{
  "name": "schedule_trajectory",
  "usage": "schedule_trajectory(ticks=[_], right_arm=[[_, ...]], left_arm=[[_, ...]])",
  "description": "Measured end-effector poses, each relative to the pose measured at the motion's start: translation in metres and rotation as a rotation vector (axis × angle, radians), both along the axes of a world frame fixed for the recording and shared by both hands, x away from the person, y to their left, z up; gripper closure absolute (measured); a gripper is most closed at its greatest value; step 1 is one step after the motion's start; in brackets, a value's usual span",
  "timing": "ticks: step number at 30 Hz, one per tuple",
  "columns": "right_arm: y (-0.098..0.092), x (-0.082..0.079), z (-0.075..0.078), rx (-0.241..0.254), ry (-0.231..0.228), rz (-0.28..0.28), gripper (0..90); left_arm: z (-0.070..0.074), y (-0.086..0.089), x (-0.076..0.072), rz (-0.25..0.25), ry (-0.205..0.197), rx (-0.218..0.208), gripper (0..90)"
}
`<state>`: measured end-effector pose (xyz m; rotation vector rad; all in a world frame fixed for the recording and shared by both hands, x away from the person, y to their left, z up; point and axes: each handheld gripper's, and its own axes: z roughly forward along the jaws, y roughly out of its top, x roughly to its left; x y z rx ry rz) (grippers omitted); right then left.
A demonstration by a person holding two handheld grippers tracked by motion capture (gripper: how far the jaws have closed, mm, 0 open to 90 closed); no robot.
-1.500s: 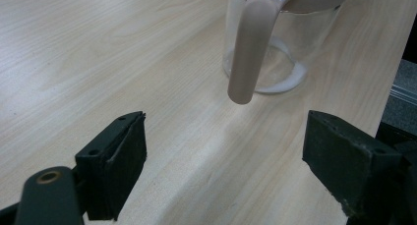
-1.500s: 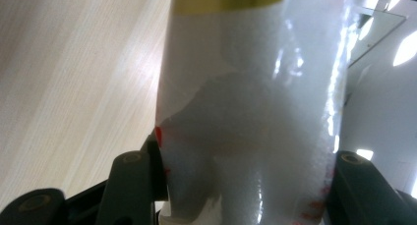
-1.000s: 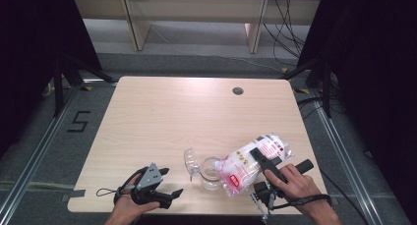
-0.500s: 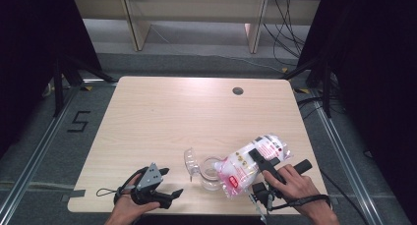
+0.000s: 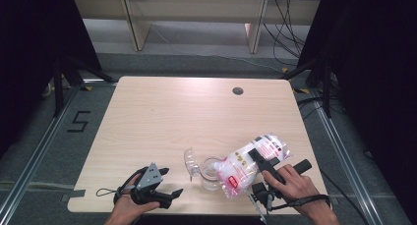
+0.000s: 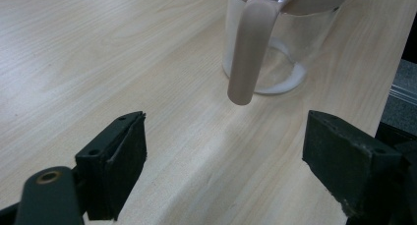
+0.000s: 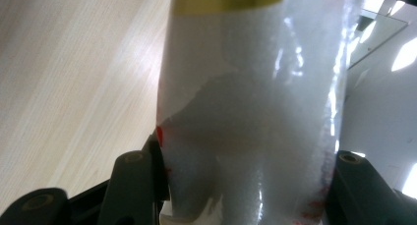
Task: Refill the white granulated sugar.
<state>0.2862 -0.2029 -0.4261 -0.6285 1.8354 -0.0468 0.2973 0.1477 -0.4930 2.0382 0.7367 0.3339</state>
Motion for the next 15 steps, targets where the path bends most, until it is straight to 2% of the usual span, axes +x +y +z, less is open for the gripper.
schedule_trajectory(ticks=[9, 11, 15], right_arm=[[-0.0004, -0.0011, 0.0013, 0.002, -0.006, -0.001, 51.0], [-0.0001, -0.0009, 0.0031, -0.015, -0.013, 0.008, 51.0], [-0.0006, -0.0013, 0.0012, -0.004, -0.006, 0.003, 51.1]], left_arm=[[0.0004, 0.0008, 0.0006, -0.008, 0.002, 0.007, 16.4], [0.0003, 0.0008, 0.0007, -0.007, 0.002, 0.007, 16.4], [0.0004, 0.0009, 0.0007, -0.006, 0.006, 0.005, 16.4]])
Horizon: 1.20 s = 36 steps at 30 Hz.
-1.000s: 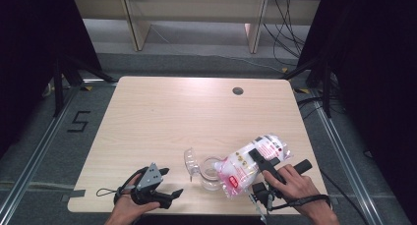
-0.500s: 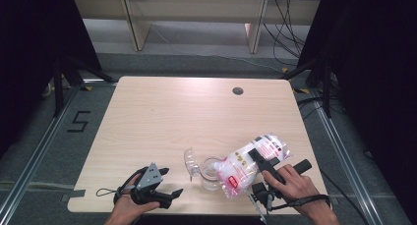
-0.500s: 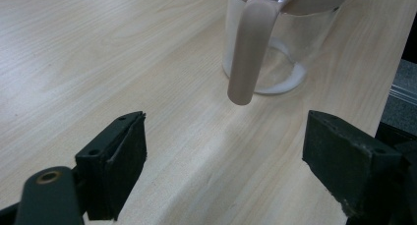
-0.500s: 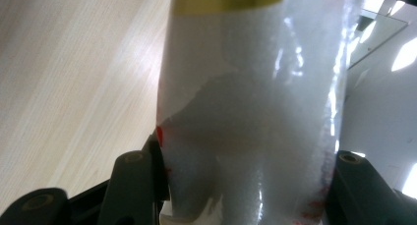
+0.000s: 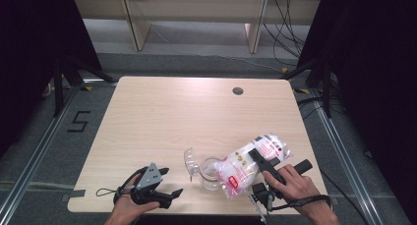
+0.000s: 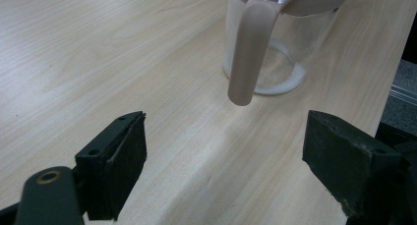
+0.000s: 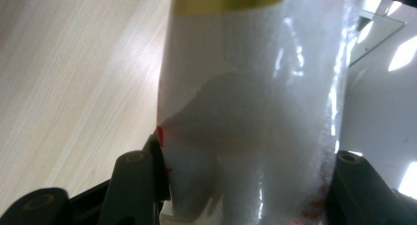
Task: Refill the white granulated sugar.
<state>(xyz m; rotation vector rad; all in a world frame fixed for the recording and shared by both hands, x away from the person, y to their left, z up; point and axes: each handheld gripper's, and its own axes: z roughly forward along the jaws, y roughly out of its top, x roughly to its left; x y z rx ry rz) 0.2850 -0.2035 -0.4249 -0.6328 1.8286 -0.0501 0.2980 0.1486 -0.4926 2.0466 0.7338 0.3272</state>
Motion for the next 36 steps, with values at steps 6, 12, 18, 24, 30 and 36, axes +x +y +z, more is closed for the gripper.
schedule_trajectory(ticks=[6, 12, 18, 24, 30, 36], right_arm=[[0.0018, 0.0010, 0.0001, -0.018, -0.007, 0.024, 51.2], [0.0009, 0.0000, -0.0010, -0.005, -0.005, 0.009, 51.3], [0.0018, 0.0010, 0.0002, -0.021, -0.011, 0.027, 51.4], [0.0008, -0.0004, -0.0003, -0.006, -0.010, 0.010, 51.4], [0.0000, -0.0005, 0.0002, -0.005, -0.009, 0.007, 51.5], [0.0000, -0.0008, -0.0001, -0.004, -0.011, 0.005, 51.6]], left_arm=[[0.0002, 0.0001, 0.0001, -0.002, -0.002, 0.002, 16.4], [0.0001, 0.0000, 0.0001, -0.002, -0.002, 0.002, 16.4], [-0.0001, -0.0002, -0.0002, 0.001, -0.001, -0.003, 16.4], [0.0001, -0.0004, -0.0003, 0.000, 0.001, -0.009, 16.4], [0.0001, -0.0004, -0.0003, -0.003, -0.001, -0.006, 16.4], [0.0002, -0.0003, -0.0004, -0.003, -0.003, -0.009, 16.4]])
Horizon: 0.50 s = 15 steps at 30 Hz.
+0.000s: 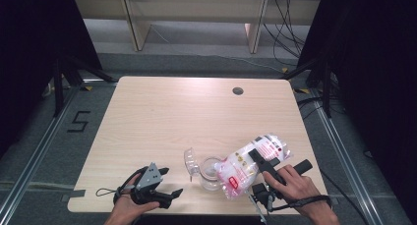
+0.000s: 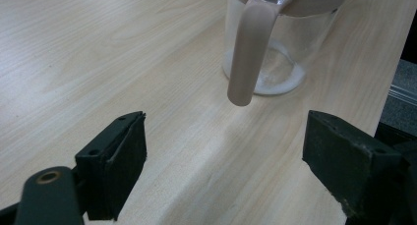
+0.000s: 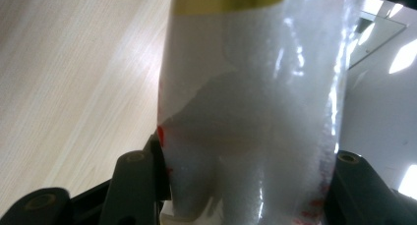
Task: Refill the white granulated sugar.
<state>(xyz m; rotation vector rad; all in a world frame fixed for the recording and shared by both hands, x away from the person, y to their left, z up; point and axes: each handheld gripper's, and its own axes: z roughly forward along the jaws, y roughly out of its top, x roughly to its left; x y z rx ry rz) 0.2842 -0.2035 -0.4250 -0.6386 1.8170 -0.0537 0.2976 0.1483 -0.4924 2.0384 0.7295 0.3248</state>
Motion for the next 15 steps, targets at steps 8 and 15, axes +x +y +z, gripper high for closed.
schedule_trajectory(ticks=[8, 15], right_arm=[[0.0000, -0.0001, 0.0019, -0.023, 0.000, -0.003, 51.6], [0.0017, -0.0011, 0.0047, -0.047, -0.004, -0.005, 51.7]], left_arm=[[-0.0001, -0.0002, -0.0001, 0.000, 0.000, 0.003, 16.4], [-0.0002, -0.0003, -0.0001, 0.000, -0.001, 0.002, 16.4]])
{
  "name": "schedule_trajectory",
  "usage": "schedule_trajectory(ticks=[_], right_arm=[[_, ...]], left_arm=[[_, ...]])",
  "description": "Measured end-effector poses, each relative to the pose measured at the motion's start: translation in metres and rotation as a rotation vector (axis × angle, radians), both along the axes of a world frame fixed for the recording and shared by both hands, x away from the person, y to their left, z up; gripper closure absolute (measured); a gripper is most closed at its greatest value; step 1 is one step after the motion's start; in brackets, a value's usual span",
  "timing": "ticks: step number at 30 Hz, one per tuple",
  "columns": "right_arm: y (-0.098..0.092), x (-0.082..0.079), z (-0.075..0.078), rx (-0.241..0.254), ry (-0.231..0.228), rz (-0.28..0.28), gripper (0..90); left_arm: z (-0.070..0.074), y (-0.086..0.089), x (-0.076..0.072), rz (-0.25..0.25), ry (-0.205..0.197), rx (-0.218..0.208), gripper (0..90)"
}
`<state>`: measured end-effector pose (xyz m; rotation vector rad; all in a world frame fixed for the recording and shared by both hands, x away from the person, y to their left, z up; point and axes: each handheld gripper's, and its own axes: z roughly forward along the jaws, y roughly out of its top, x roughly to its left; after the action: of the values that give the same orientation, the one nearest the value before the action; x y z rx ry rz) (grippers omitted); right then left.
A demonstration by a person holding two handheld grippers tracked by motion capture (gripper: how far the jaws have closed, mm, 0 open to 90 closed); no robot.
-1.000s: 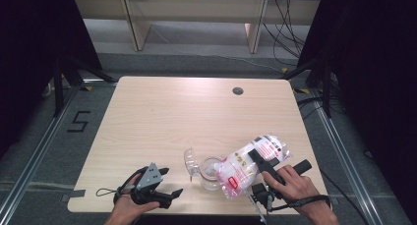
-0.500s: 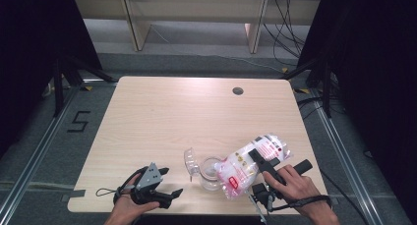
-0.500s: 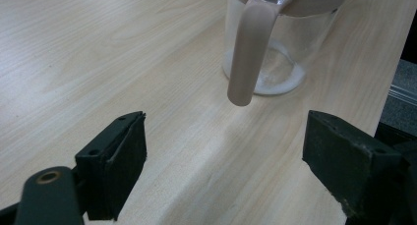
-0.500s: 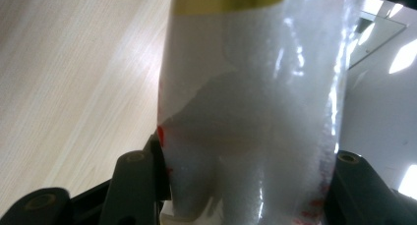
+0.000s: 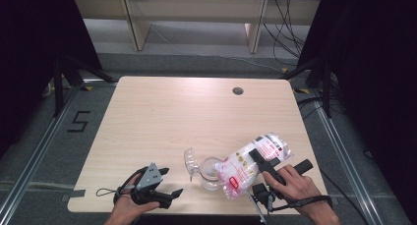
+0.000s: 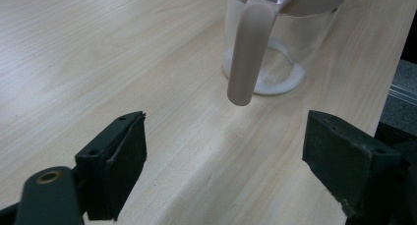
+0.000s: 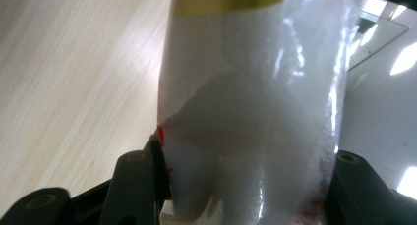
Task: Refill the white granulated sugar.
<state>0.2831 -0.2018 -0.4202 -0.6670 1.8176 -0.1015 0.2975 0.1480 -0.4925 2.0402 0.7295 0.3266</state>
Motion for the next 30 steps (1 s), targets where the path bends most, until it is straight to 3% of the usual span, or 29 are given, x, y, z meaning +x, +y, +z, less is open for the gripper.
schedule_trajectory(ticks=[3, 8, 9, 11, 14, 15, 16, 17, 26, 28, 30], right_arm=[[0.0010, 0.0004, 0.0011, -0.015, -0.005, 0.008, 51.8], [0.0011, -0.0003, 0.0003, -0.008, -0.003, 0.005, 51.8], [-0.0003, -0.0020, -0.0014, 0.013, -0.002, -0.023, 51.8], [0.0008, -0.0016, -0.0012, -0.009, -0.012, -0.019, 51.8], [0.0006, -0.0013, -0.0018, 0.001, -0.004, -0.016, 51.8], [0.0015, -0.0007, -0.0013, -0.012, -0.005, -0.004, 51.9], [0.0033, 0.0017, 0.0019, -0.063, -0.022, 0.036, 51.9], [0.0024, 0.0006, 0.0017, -0.062, -0.024, 0.016, 51.9], [0.0030, 0.0010, 0.0014, -0.059, -0.023, 0.014, 52.0], [0.0020, -0.0006, -0.0015, -0.012, -0.008, -0.015, 52.0], [0.0023, -0.0004, -0.0011, -0.014, -0.004, -0.018, 52.1]], left_arm=[[0.0002, -0.0001, -0.0003, 0.002, -0.002, 0.001, 16.4], [0.0004, 0.0003, 0.0001, 0.001, -0.001, -0.002, 16.4], [0.0003, 0.0003, 0.0000, 0.001, -0.001, -0.002, 16.4], [0.0002, 0.0001, -0.0001, 0.000, 0.001, -0.004, 16.4], [0.0002, -0.0001, -0.0003, 0.003, 0.004, -0.006, 16.3], [0.0003, 0.0002, 0.0001, 0.000, -0.001, -0.003, 16.4], [0.0001, 0.0001, 0.0001, 0.001, 0.000, -0.003, 16.4], [0.0001, 0.0002, 0.0002, 0.000, 0.001, -0.001, 16.4], [0.0000, 0.0005, 0.0007, -0.002, 0.000, 0.006, 16.4], [-0.0001, 0.0004, 0.0007, -0.002, -0.001, 0.006, 16.3], [-0.0001, 0.0002, 0.0006, -0.001, 0.000, 0.008, 16.4]])
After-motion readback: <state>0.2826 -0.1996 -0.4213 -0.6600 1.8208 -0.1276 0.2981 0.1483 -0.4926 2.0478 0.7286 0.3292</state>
